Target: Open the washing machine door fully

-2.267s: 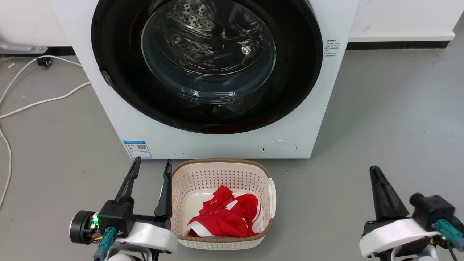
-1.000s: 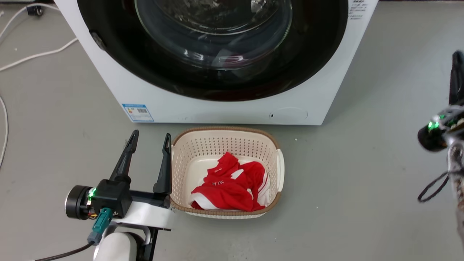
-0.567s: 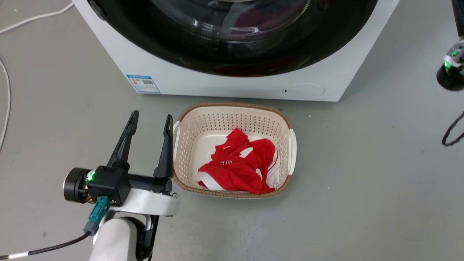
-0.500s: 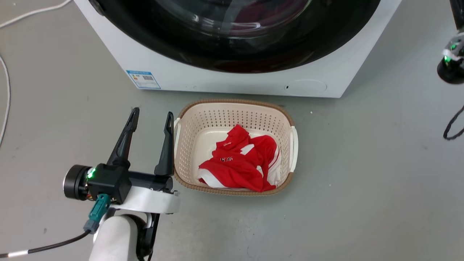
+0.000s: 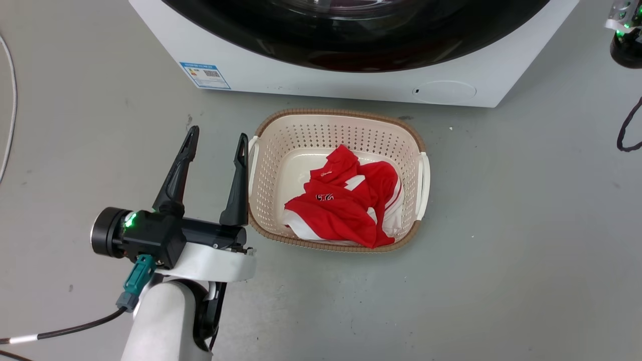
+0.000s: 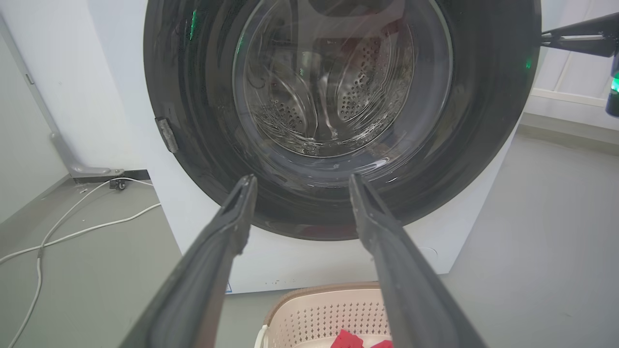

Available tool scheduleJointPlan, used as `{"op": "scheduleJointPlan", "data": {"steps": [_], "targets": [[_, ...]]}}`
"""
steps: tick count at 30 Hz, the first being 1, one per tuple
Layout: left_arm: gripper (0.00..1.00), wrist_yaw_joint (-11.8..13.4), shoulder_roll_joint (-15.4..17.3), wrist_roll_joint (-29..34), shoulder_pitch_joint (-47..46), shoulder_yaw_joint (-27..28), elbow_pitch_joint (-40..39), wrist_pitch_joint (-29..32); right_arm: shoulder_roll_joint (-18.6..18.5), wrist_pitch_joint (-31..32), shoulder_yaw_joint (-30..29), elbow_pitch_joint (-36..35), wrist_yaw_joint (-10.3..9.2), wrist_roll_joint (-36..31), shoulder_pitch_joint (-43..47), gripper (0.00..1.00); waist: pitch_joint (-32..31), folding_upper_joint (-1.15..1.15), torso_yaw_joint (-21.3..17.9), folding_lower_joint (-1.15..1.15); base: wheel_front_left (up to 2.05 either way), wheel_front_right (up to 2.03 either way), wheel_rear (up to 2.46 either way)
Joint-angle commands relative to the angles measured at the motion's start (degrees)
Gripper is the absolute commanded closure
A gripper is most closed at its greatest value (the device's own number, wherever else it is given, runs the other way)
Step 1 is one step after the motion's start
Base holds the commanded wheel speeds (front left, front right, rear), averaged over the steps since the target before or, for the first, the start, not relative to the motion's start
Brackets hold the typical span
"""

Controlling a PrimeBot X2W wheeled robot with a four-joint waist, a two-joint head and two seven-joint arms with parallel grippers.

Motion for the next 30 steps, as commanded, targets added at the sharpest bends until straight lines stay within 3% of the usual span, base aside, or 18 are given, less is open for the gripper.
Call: {"op": "scheduleJointPlan", "data": {"steps": [1, 11, 30], "targets": [[0.00, 0.1, -0.1, 0.1, -1.0, -0.1, -0.3, -0.2, 0.4, -0.2, 0.4, 0.9, 0.00, -0.6, -1.5, 1.00, 0.8, 0.00, 0.4, -0.01, 0.00, 0.00, 0.00], [0.00, 0.2, -0.1, 0.2, -1.7, -0.3, -0.6, -0.2, 0.6, 1.2, 1.2, 2.2, 0.00, -1.3, -3.9, 1.00, 2.8, 0.00, 1.0, -0.01, 0.00, 0.00, 0.00], [0.00, 0.0, -0.1, 0.0, -1.7, -0.7, -0.1, -0.2, 0.6, 14.6, 2.5, -4.1, 0.00, 0.8, -0.1, 1.00, 2.9, 0.00, 0.6, -0.01, 0.00, 0.00, 0.00]]}}
